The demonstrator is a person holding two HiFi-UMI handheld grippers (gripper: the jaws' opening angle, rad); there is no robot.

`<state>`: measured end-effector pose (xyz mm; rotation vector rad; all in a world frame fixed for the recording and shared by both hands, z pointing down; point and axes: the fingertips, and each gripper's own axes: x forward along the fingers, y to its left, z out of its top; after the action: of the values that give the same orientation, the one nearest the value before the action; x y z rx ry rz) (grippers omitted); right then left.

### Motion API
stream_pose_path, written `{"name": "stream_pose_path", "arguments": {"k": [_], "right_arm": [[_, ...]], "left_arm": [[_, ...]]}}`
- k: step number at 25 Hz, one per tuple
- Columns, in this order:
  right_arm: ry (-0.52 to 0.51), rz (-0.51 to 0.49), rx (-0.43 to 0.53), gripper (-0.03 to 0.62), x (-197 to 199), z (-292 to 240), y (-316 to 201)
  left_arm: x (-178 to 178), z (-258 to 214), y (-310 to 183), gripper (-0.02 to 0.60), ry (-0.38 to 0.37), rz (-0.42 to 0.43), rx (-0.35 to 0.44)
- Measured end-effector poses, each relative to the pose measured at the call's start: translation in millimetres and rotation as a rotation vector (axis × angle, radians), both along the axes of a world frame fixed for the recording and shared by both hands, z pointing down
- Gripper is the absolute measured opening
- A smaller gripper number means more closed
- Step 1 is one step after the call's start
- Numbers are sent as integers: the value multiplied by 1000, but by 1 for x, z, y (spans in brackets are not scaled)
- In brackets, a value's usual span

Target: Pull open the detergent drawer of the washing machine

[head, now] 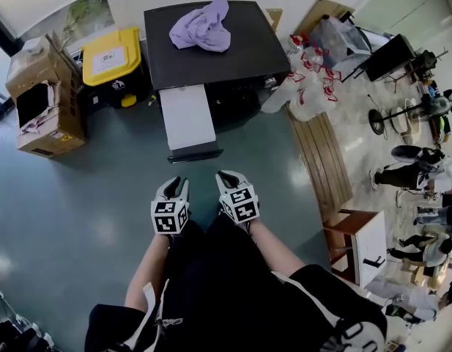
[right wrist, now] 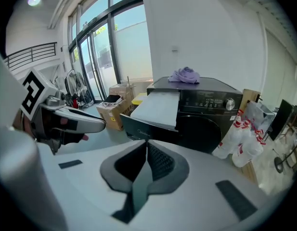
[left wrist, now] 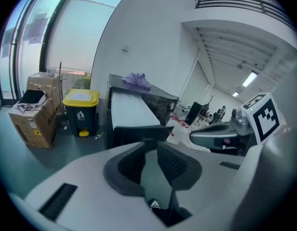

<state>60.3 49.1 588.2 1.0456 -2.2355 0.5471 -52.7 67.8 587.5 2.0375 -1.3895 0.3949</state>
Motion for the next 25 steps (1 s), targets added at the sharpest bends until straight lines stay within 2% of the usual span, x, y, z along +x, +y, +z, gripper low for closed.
{"name": "stream_pose_path", "arguments": {"k": [1,4,10,15,22,25], "right_arm": [[-15,-12,-1,11,0,-4,-2],[-70,-37,-18,9,-1,-17,-10],[-85,-99,14,9,-6,-41,-25],[-114,-92,48,9,-11,-68,-41],[-151,-84,158,8,-21,-125,-51],[-163,-91,223,8,-27,-154,-52]], "left_arm": [[4,-6,-2,63,-1,-6,14],[17,-20,-11,29,-10,-21,45],[18,-49,-30,25,0,-88,79],[15,-77,-47,25,-39,-104,136],[8,-134,-55,25,-57,-135,246],[2,-169,-58,25,-55,-157,325]]}}
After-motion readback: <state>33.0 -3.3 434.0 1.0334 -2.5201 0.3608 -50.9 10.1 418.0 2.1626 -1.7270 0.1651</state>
